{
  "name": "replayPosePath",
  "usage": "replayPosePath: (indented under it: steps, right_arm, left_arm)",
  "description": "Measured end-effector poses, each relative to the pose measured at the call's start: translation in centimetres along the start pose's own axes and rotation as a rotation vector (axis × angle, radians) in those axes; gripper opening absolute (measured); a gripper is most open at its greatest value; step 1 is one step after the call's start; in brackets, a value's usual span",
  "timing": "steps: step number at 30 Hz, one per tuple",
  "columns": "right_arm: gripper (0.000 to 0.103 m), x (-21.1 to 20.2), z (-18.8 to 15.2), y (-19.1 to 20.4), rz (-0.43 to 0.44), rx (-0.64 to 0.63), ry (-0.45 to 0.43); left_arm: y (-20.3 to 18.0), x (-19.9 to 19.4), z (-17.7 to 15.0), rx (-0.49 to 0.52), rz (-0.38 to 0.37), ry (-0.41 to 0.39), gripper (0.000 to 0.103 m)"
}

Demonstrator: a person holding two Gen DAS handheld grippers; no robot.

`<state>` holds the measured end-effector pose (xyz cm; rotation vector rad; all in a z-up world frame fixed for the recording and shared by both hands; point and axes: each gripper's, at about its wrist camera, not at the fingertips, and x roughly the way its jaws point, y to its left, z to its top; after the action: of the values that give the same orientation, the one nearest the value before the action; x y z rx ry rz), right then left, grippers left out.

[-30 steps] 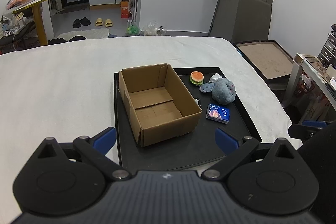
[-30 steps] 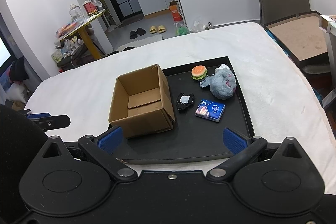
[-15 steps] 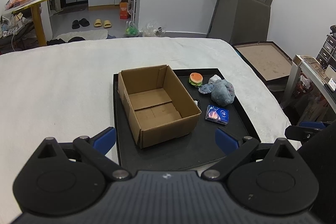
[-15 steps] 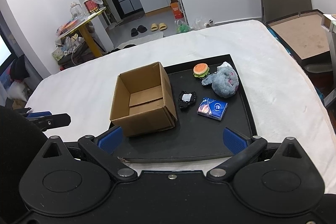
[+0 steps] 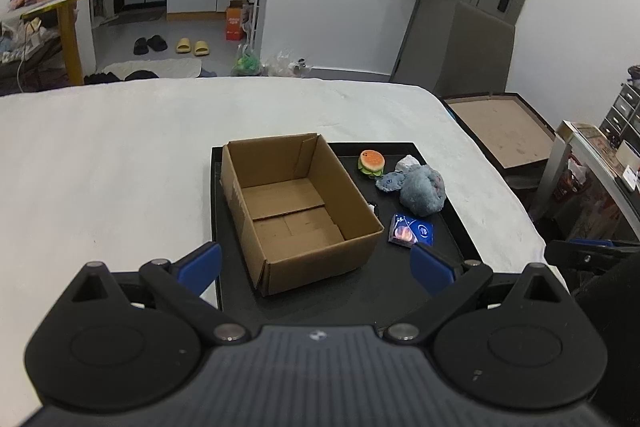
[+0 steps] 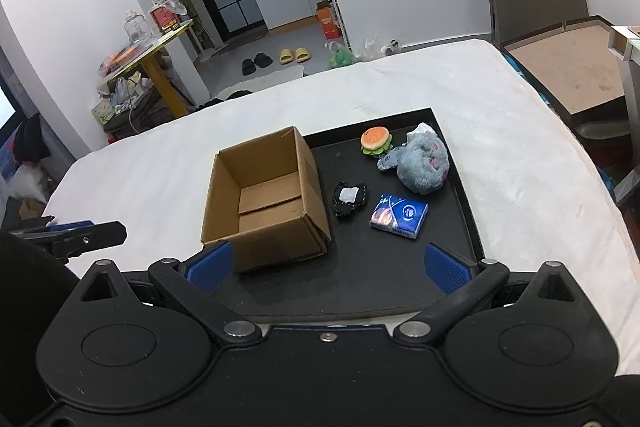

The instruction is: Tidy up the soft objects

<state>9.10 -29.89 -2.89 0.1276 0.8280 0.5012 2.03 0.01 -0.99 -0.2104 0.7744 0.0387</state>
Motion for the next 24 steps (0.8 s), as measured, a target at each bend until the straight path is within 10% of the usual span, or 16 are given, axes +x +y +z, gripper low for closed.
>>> replayPosePath:
  steps: [17, 24]
  right_arm:
    - [0.103, 2.5, 1.4, -2.6, -0.006, -0.027, 0.010]
    - [0.099, 4.4, 1.9, -3.9, -0.015, -0.040, 0.022]
  left_arm:
    - [1.8, 3.2, -0.2, -0.019, 0.037, -0.011, 0.099]
    - [3.3, 5.1, -0.9, -0.052, 0.081, 0.008, 0.082]
